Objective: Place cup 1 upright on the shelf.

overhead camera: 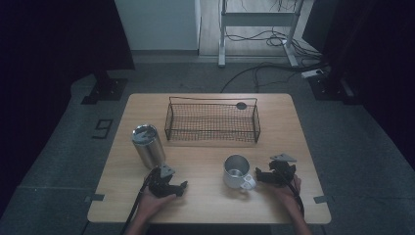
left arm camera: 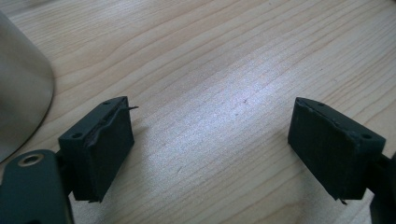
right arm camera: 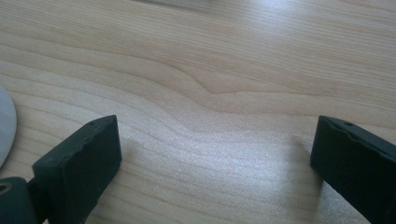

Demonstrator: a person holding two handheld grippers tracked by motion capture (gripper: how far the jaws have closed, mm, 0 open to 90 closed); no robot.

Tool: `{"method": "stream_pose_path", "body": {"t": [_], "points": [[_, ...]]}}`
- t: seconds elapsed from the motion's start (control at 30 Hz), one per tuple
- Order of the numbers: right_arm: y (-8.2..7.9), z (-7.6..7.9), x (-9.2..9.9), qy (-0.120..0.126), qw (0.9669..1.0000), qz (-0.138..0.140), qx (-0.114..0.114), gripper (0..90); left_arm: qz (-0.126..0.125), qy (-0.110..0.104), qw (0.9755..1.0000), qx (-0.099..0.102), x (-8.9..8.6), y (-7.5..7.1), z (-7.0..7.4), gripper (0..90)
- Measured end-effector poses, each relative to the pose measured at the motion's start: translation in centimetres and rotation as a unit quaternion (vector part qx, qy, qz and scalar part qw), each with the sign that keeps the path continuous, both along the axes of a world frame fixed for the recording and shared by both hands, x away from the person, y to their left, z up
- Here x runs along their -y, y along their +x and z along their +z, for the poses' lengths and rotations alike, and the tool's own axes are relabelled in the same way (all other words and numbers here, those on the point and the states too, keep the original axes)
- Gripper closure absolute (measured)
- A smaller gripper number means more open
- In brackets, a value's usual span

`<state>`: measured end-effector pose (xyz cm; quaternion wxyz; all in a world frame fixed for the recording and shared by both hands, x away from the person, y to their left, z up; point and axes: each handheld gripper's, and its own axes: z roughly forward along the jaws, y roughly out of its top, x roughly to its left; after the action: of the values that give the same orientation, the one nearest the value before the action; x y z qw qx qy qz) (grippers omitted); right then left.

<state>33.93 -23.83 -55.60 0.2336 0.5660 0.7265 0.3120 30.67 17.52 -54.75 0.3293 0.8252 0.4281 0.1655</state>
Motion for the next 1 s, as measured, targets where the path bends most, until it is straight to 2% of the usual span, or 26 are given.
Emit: {"method": "stream_pose_path", "body": {"t": [0.27, 0.43, 1.0], "points": [[-0.21, 0.00, 0.24, 0.000, 0.9999, -0.010, 0.002, 3.0, 0.000, 0.000, 1.0000, 0.000, 0.00, 0.00, 0.00, 14.0], [-0.54, 0.02, 0.37, 0.000, 0.9996, -0.028, 0.003, 4.1, 0.000, 0.000, 1.0000, 0.000, -0.01, 0.01, 0.00, 14.1], [-0.50, 0.02, 0.46, 0.000, 0.9997, -0.023, 0.004, 4.0, 0.002, 0.000, 1.0000, 0.000, -0.03, -0.02, 0.02, 14.4]]}}
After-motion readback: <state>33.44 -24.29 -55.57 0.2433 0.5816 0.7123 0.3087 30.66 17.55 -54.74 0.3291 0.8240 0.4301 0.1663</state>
